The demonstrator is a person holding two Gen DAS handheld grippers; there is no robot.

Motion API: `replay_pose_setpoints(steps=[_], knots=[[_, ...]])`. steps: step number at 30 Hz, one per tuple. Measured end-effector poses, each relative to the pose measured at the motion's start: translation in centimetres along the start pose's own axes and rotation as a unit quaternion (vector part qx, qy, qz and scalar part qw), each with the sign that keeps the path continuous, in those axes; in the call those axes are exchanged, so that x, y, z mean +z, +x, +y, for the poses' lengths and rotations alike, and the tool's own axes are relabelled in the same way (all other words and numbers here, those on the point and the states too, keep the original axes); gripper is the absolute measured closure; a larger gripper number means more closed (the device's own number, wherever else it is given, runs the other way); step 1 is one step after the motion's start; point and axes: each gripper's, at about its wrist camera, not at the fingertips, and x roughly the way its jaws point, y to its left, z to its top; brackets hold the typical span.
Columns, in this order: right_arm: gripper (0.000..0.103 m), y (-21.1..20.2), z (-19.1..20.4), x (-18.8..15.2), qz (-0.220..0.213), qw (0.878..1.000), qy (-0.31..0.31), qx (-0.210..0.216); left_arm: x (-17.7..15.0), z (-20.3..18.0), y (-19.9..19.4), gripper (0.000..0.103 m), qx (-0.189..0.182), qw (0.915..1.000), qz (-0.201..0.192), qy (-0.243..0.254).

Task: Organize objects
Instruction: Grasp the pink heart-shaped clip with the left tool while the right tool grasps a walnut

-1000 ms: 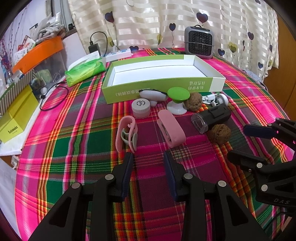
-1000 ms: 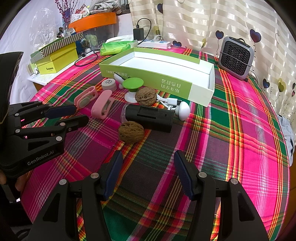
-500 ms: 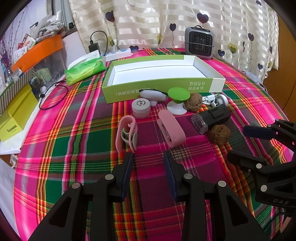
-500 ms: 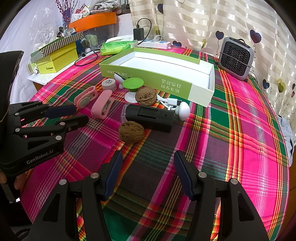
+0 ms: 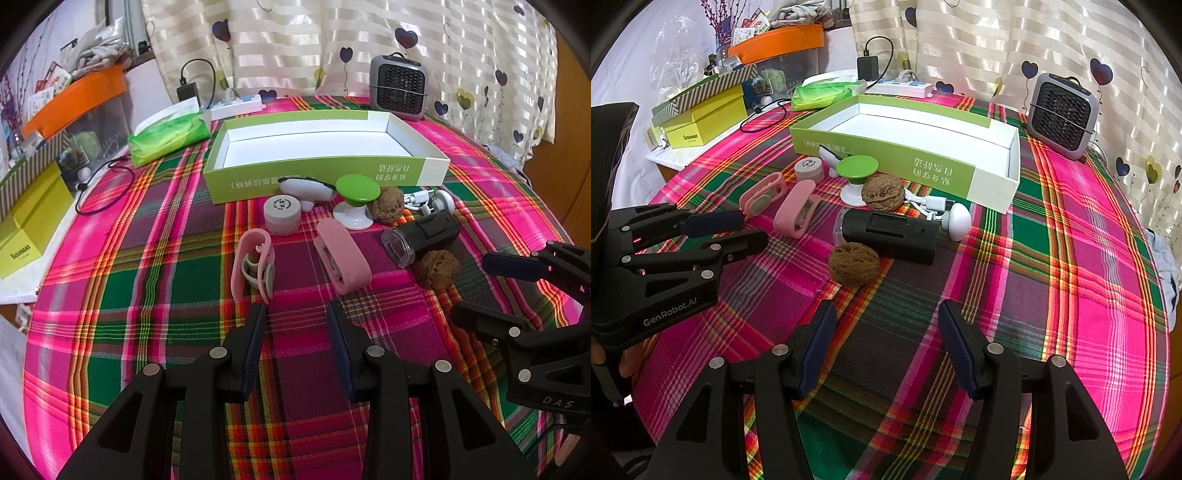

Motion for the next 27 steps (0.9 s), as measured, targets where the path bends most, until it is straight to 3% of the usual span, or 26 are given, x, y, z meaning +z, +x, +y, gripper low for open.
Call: replay_pose_setpoints(steps=[16,21,27], knots=[[0.045,0.7,0.8,1.4,-0.002,1.000,0.006,0.015,0.1,2.2,-0.4,0.070,-0.036,0.9991,-0.013,-0.020],[0.045,0.8,0.9,1.7,-0.007,1.000,0.007,0.022,0.6,2.7,-0.7,0.067,-0.032,0.9989,-0.026,-0.022],[0.057,1.0,0.8,2.1,-0.008,0.999,0.012,0.031,1.3,3.4,0.1,0.066,-0.024,0.9992,-0.020,-0.024]])
